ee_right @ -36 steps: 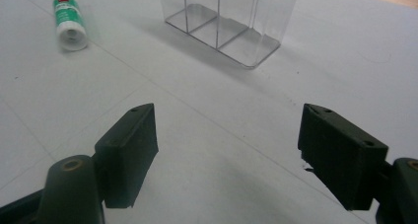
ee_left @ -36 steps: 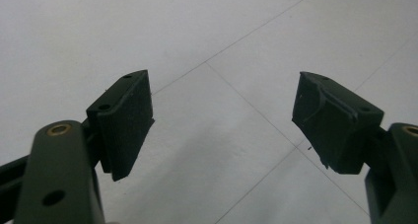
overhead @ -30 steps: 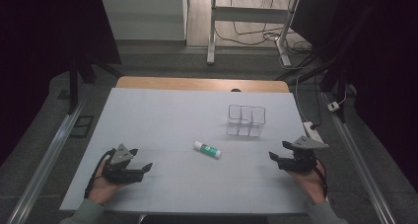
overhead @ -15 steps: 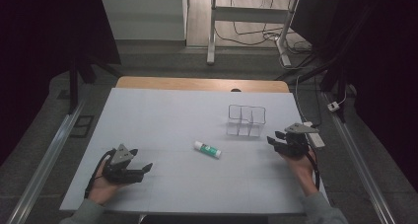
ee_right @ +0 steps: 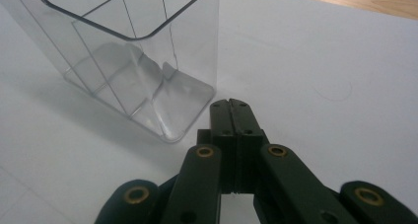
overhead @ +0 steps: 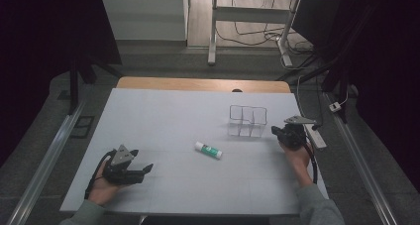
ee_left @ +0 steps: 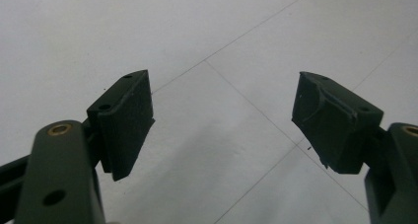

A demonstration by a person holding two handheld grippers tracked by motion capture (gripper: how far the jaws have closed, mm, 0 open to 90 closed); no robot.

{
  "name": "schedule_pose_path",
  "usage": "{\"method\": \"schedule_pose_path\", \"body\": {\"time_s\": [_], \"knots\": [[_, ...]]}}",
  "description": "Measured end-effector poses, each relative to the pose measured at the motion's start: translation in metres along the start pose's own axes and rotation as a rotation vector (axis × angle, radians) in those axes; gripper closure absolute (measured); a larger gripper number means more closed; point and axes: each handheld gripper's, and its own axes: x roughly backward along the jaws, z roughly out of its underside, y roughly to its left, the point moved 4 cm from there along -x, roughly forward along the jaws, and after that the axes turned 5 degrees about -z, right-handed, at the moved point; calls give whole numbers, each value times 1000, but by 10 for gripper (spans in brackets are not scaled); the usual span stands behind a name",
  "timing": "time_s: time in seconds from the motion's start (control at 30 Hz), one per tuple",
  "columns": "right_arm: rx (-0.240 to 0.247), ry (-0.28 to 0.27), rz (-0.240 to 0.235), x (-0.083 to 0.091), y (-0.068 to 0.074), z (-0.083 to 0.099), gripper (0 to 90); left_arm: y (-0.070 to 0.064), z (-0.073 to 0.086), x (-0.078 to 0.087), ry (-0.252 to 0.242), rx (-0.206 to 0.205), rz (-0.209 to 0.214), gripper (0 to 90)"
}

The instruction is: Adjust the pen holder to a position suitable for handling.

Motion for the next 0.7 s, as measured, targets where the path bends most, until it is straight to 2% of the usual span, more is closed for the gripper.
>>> {"method": "schedule_pose_path", "body": {"time_s": [0.37,0.7], "knots": [[-12,31,11,-17,-5,2,890,0,1,-1,5,-1,-1,237],[8,39,-7,-27,2,-2,890,1,1,0,4,0,-1,237]]}}
